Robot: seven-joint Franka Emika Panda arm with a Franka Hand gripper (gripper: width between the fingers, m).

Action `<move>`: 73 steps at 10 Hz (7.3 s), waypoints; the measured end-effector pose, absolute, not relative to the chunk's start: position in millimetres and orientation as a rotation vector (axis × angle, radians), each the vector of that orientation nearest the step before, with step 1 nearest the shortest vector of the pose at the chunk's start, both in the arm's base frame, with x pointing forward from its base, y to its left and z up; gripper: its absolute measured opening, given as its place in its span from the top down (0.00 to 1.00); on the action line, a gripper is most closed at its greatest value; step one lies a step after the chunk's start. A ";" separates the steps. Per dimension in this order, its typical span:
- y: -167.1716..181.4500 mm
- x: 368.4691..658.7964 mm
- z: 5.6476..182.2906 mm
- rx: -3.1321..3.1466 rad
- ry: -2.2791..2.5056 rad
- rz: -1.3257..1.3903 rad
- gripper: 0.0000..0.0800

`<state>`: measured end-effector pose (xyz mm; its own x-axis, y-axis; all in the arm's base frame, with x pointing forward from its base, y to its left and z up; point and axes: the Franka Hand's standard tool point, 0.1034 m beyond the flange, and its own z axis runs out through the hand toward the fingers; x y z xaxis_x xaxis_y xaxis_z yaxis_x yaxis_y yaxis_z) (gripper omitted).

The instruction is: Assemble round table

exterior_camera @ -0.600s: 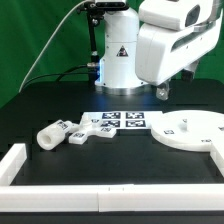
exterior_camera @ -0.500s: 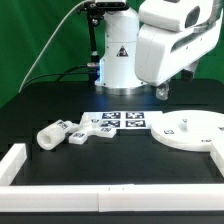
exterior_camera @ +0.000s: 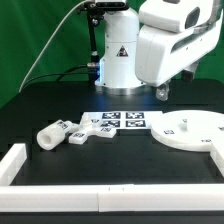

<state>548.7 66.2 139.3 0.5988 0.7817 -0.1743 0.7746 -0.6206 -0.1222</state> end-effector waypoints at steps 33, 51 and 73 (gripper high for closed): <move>144.7 410.4 9.8 -2.871 -1.100 -0.101 0.50; 44.4 520.4 45.7 -2.708 -1.520 0.019 0.49; 37.3 565.2 23.4 -2.733 -1.407 0.081 0.19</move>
Offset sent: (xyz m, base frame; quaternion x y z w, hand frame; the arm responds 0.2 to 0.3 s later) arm -0.0403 0.0203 0.0026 -0.0636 0.0387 0.0010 0.9972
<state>565.2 37.3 23.4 0.5804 0.8142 -0.0161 0.8107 -0.5795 -0.0833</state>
